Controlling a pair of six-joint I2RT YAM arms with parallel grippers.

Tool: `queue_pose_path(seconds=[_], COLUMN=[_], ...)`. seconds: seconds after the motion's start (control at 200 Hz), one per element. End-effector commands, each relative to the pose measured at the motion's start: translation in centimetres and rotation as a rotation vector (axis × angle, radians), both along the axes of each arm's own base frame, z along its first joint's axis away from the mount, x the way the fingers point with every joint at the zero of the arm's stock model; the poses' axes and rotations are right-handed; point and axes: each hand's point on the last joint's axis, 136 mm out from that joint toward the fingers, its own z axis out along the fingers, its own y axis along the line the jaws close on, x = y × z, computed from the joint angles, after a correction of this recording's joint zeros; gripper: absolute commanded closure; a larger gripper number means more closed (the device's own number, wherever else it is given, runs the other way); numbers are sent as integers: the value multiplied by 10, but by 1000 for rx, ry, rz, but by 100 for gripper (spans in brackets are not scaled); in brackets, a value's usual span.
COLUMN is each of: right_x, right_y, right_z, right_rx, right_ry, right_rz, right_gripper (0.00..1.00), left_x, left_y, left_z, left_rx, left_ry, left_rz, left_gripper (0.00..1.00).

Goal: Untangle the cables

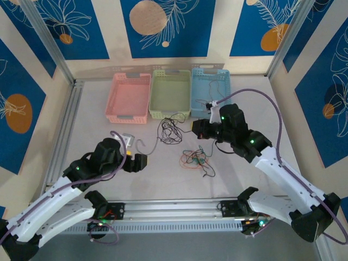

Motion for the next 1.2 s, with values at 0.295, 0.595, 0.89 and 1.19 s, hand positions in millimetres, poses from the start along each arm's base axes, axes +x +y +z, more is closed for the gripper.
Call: queue_pose_path(seconds=[0.295,0.595,0.89,1.19], right_x=[12,10,5,-4], right_y=[-34,-49,-42,-39], right_z=[-73,-76,-48,-49], right_rx=[-73,-9,23,41], right_ry=[227,256,161,174], right_rz=[-160,-184,-90,-50], right_gripper=[100,100,100,100], left_x=[7,7,27,84], left_y=[-2,-7,-8,-37], left_z=[-22,-35,-46,-62], left_rx=[-27,-39,-9,-14], left_ry=[54,86,67,64], left_rz=[67,62,125,128], left_gripper=[13,13,9,8])
